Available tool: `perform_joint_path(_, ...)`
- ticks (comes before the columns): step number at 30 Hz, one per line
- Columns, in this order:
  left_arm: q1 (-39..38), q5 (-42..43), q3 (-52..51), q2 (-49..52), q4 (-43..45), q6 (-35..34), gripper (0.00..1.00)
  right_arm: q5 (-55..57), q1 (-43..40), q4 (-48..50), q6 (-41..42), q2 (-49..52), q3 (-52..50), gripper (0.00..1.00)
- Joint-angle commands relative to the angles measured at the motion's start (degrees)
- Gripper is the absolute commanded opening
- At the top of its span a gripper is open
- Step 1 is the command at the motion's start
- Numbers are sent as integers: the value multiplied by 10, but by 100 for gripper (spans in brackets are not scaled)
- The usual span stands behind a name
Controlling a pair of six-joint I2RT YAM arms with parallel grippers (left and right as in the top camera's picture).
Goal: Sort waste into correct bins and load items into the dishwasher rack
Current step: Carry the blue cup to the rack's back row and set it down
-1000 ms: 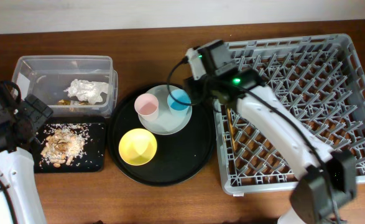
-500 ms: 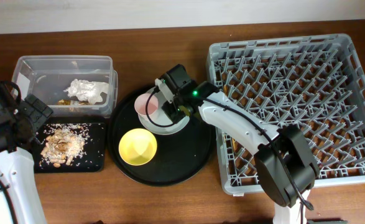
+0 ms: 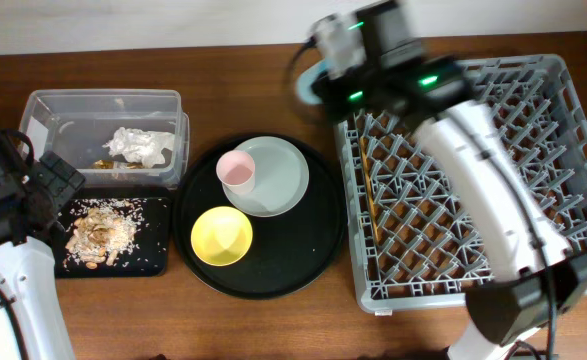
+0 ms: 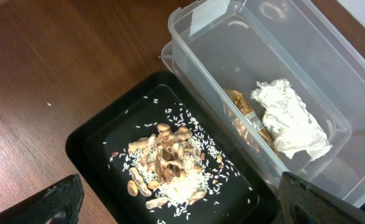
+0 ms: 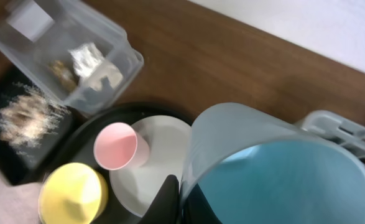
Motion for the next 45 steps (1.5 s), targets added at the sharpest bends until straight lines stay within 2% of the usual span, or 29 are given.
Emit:
perform_joint_path(1,2,0,1,0,-1,3,99,-278,-118,-9,-43,45,-8,4)
perform_joint_path(2,2,0,1,0,-1,3,99,-378,-163,-9,-63,82,-9,4)
perform_joint_path(5,2,0,1,0,-1,3,99,-544,-211,-5,-130,181,-9,4)
perform_joint_path(6,2,0,1,0,-1,3,100,-586,-212,5,-130,215,-9,4)
perform_joint_path(8,2,0,1,0,-1,3,99,-592,-205,11,-139,261,-9,4)
perform_joint_path(9,2,0,1,0,-1,3,99,-590,-204,10,-139,274,-9,4)
perform_joint_path(13,2,0,1,0,-1,3,99,-406,-211,-52,-142,276,-9,4)
perform_joint_path(15,2,0,1,0,-1,3,99,-345,-219,-94,-175,276,-9,4)
perform_joint_path(19,2,0,1,0,-1,3,99,-341,-249,-152,-244,276,-9,6)
perform_joint_path(21,2,0,1,0,-1,3,99,-391,-248,-153,-267,276,-9,4)
perform_joint_path(22,2,0,1,0,-1,3,99,-457,-242,-148,-291,276,-9,4)
perform_joint_path(23,2,0,1,0,-1,3,99,-475,-236,-136,-291,276,-9,4)
perform_joint_path(27,2,0,1,0,-1,3,99,-476,-195,-68,-291,276,-9,4)
perform_joint_path(30,2,0,1,0,-1,3,99,-410,-195,-62,-291,276,-21,5)
perform_joint_path(31,2,0,1,0,-1,3,99,-395,-197,-61,-292,276,-31,15)
perform_joint_path(34,2,0,1,0,-1,3,99,-379,-219,-63,-305,276,-69,18)
perform_joint_path(35,2,0,1,0,-1,3,99,-376,-223,-78,-321,276,-70,24)
perform_joint_path(37,2,0,1,0,-1,3,99,-354,-223,-119,-354,276,-70,25)
perform_joint_path(41,2,0,1,0,-1,3,99,-272,-223,-161,-353,255,-60,30)
perform_joint_path(43,2,0,1,0,-1,3,99,-242,-228,-187,-348,228,-44,31)
perform_joint_path(45,2,0,1,0,-1,3,99,-233,-231,-193,-308,190,-31,31)
